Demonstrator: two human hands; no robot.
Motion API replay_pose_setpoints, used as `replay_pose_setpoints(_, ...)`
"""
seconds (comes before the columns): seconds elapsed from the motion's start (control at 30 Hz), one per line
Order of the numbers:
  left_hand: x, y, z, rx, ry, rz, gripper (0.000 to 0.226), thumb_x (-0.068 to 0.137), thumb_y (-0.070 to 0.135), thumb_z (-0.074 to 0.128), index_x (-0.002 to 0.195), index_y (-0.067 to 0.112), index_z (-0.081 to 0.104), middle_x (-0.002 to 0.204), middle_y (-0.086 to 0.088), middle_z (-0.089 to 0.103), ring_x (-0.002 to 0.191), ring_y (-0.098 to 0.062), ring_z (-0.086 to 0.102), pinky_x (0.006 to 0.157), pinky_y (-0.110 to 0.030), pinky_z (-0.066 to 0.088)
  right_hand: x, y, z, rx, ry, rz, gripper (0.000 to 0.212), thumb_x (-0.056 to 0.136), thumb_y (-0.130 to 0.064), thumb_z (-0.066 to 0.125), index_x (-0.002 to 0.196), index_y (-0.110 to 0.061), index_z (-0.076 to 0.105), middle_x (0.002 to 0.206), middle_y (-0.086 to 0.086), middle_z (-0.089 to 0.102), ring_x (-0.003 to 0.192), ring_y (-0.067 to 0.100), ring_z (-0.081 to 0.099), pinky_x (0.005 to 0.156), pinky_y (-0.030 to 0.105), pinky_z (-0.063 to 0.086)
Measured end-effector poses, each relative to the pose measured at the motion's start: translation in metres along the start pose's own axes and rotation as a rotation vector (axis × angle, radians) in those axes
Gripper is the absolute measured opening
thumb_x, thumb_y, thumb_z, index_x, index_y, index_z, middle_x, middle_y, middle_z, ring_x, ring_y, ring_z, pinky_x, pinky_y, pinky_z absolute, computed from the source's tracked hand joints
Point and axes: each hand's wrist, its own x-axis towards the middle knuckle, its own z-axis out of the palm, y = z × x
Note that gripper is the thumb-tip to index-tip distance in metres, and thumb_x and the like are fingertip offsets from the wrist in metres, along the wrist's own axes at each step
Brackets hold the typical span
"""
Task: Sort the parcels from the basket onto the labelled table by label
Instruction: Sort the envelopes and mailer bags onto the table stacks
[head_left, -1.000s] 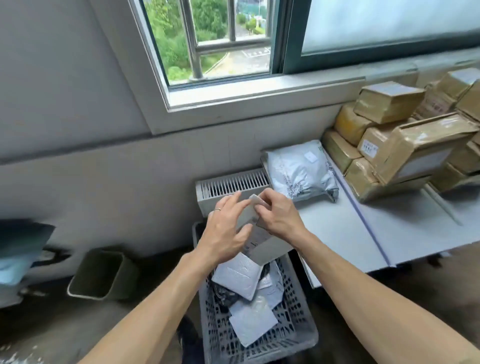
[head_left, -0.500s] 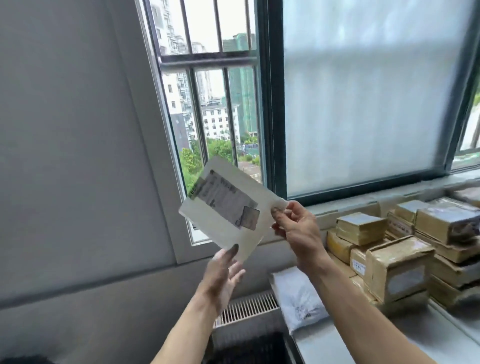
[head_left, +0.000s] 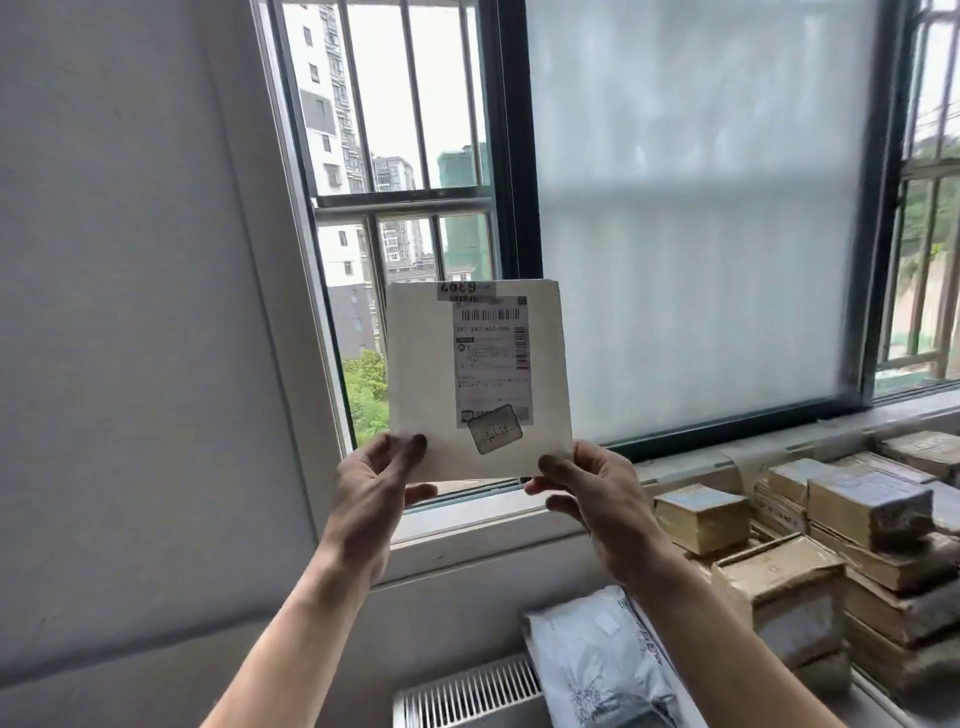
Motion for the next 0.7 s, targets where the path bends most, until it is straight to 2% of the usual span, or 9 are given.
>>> replay_pose_setpoints(0.23,0.001,0.001,0.006,0.008,0.022,-0.004,0.010,0.100,0.012,0.063,0.106,0.012,0.071,0.094,0.006,0.077,0.082,-0.003,0.071,0.061,-0.022,0.057,0.009,-0.005,-0.005,0.029,-0.006,-0.006,0.005,0.095,-0.009,0.068,0.095,-0.004,0.067,0.085,0.022,0.075,0.074,0.021,0.071,0.072,0.033,0.046)
replay_pose_setpoints(0.47,0.006,-0.007,0.012,0.024,0.009,-0.005,0.014,0.099,0.013,0.065,0.110,0.008,0.071,0.097,0.001,0.077,0.085,-0.008,0.072,0.061,-0.022,0.056,0.011,-0.003,-0.011,0.040,0.031,-0.042,0.007,0.095,-0.005,0.066,0.093,0.001,0.069,0.083,0.023,0.072,0.068,0.020,0.068,0.070,0.031,0.046)
replay_pose_setpoints(0.63,0.006,-0.012,0.019,0.028,-0.008,-0.021,0.012,0.097,0.014,0.067,0.106,0.007,0.071,0.093,0.000,0.077,0.086,-0.014,0.071,0.059,-0.026,0.057,0.004,-0.003,-0.018,-0.001,0.020,-0.092,0.016,0.095,-0.019,0.069,0.097,-0.004,0.064,0.080,0.007,0.072,0.074,0.015,0.070,0.063,0.024,0.052)
replay_pose_setpoints(0.7,0.004,-0.012,0.023,0.045,0.006,-0.019,0.013,0.096,0.015,0.068,0.103,0.005,0.071,0.091,-0.003,0.075,0.085,-0.017,0.068,0.059,-0.026,0.057,0.001,-0.002,-0.021,0.031,0.017,-0.076,0.014,0.096,-0.019,0.068,0.097,-0.006,0.063,0.077,0.004,0.071,0.072,0.015,0.069,0.061,0.023,0.051)
